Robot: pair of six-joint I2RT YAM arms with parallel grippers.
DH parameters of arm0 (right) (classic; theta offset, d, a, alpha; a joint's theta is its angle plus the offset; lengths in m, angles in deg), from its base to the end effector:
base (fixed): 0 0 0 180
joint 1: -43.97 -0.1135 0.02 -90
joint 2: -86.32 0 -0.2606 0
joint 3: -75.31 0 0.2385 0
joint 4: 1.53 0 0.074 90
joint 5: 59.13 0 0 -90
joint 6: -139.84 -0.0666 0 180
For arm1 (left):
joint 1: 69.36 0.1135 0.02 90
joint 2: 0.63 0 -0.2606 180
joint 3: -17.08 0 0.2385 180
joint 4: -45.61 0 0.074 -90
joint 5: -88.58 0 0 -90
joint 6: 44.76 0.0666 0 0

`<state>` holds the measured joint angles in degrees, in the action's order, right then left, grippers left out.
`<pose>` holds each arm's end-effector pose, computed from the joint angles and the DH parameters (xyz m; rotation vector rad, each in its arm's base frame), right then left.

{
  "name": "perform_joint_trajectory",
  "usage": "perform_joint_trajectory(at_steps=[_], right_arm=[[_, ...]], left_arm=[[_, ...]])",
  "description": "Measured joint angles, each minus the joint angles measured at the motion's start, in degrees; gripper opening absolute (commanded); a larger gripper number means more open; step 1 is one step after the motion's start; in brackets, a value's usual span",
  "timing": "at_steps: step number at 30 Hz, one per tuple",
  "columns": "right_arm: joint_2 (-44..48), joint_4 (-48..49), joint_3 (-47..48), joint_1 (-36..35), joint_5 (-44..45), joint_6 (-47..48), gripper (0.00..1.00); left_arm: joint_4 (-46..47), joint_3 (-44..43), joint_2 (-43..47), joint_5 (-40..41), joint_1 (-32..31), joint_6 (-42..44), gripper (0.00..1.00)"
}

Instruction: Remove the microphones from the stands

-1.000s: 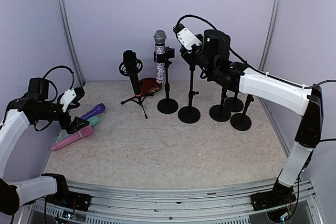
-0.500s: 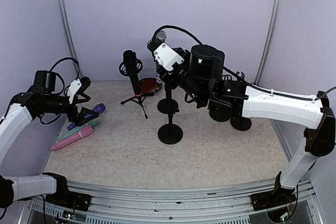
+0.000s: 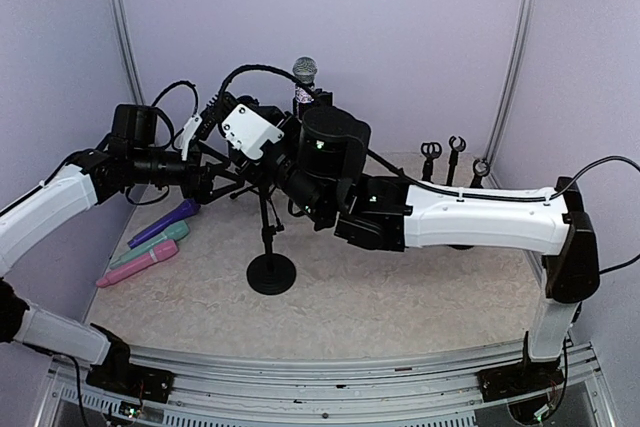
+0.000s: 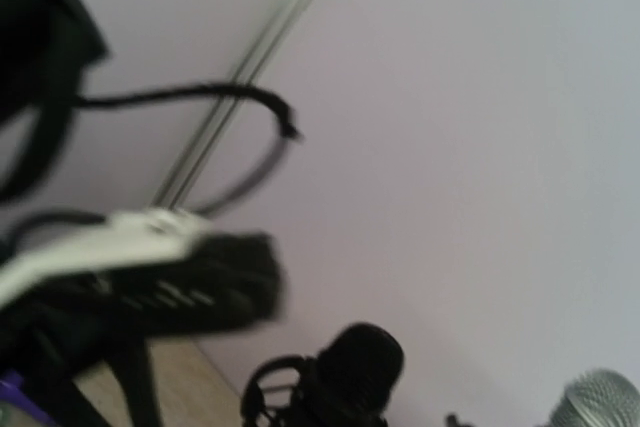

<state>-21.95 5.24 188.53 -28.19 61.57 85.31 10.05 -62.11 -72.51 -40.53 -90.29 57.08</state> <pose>0.1757 0.4349 0.4082 -0.8049 1.1421 0.1671 0.2523 -0.1415 0.3320 0.9675 1.7913 -0.7995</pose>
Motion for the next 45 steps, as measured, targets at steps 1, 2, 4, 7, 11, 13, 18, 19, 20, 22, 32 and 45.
perform_joint_trajectory(at_steps=[1,2,4,7,11,13,18,19,20,22,32,45], right_arm=[[-0.61,0.46,0.44,-0.26,-0.15,0.42,0.0],[-1.38,1.09,1.05,-0.46,-0.28,0.98,0.0],[-2.29,1.66,1.84,-0.68,-0.7,1.7,0.0],[-2.78,2.12,2.1,-0.96,-1.16,2.43,0.0],[-3.06,2.6,2.12,-1.18,-1.53,2.62,0.0],[-3.21,3.19,2.12,-1.2,-1.53,2.62,0.0],[-3.39,4.76,1.77,-1.22,-0.76,2.58,0.0],[-3.39,5.09,1.64,-1.22,-0.66,2.6,0.0],[-3.39,5.6,1.33,-1.22,-0.61,2.64,0.0],[-3.39,6.36,1.01,-1.22,-0.5,2.84,0.0],[-2.23,9.62,-2.03,-1.18,0.5,6.36,0.0],[1.44,9.94,-6.34,-2.29,4.26,12.96,0.0]], left_arm=[[0.76,-0.28,-0.55,-0.2,-0.44,-1.05,0.87],[1.46,-0.48,-0.98,-0.44,-0.81,-1.84,0.85],[2.6,-0.52,-1.49,-1.03,-1.18,-3.28,0.83],[3.93,-0.44,-1.7,-1.7,-1.33,-4.96,0.78],[5.92,0.2,-2.03,-3.32,-1.4,-5.9,0.68],[6.86,0.2,-3.17,-4.37,-1.44,-6.1,0.61],[8.57,0.2,-7.08,-6.97,-2.47,-7.17,0.47],[8.92,0.2,-7.52,-7.21,-2.82,-7.43,0.43],[9.22,0.2,-7.78,-7.37,-3.08,-7.82,0.38],[9.92,0.2,-8.02,-7.8,-3.37,-8.46,0.24],[12.83,-0.57,-9.66,-6.88,-4.39,-8.37,0.08],[15.93,-4.26,-14.01,-6.29,-6.14,-2.4,0.04]])
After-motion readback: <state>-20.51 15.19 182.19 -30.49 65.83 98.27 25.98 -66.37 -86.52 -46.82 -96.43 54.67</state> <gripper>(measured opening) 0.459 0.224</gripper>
